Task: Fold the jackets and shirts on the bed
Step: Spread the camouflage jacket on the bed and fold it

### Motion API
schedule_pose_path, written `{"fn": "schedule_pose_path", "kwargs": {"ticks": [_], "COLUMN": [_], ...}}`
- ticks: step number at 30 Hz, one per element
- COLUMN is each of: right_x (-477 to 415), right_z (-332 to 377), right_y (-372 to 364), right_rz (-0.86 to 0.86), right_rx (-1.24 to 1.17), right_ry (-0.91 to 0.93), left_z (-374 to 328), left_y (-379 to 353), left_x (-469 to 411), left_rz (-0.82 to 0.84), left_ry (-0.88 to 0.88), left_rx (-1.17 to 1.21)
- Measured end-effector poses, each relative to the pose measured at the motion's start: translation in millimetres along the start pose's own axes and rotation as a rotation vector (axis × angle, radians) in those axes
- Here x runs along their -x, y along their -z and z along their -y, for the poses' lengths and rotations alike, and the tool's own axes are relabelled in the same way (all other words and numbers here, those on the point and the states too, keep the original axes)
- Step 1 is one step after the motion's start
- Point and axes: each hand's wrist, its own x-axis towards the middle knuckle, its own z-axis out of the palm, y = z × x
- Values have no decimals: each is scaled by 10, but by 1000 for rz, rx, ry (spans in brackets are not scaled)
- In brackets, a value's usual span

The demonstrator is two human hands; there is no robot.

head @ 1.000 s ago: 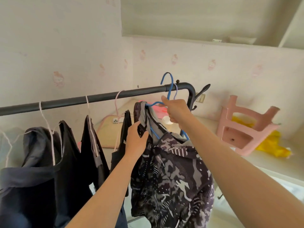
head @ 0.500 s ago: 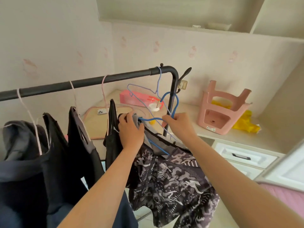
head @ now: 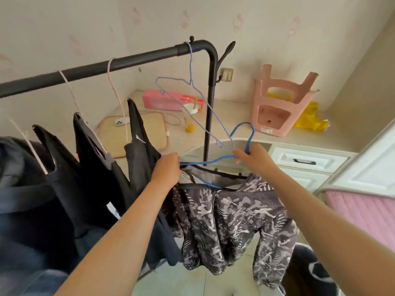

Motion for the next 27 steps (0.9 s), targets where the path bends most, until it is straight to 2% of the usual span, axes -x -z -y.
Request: {"fn": "schedule_pose_path", "kwargs": {"ticks": [5,12,20,24,27], "right_x": [40,81,66,59,61], "right_z": [-398,-619,-585,-446,-285], "right_y": [95,131,152,49,-5], "right_rz": [4,63,42,28,45], "right_rx": [-70,-137,-295,-294,-345], "right_ry": [-56,-16,38,62,79], "left_z": [148,86,162,83,69], "left_y": [17,160,291,355,398], "left_x": [23,-80,-153,-166,-163], "left_rz": [-55,-89,-173,-176,-237], "left_ry": [93,198,244,187,190], "left_rx": [188,420,443,410,447]}}
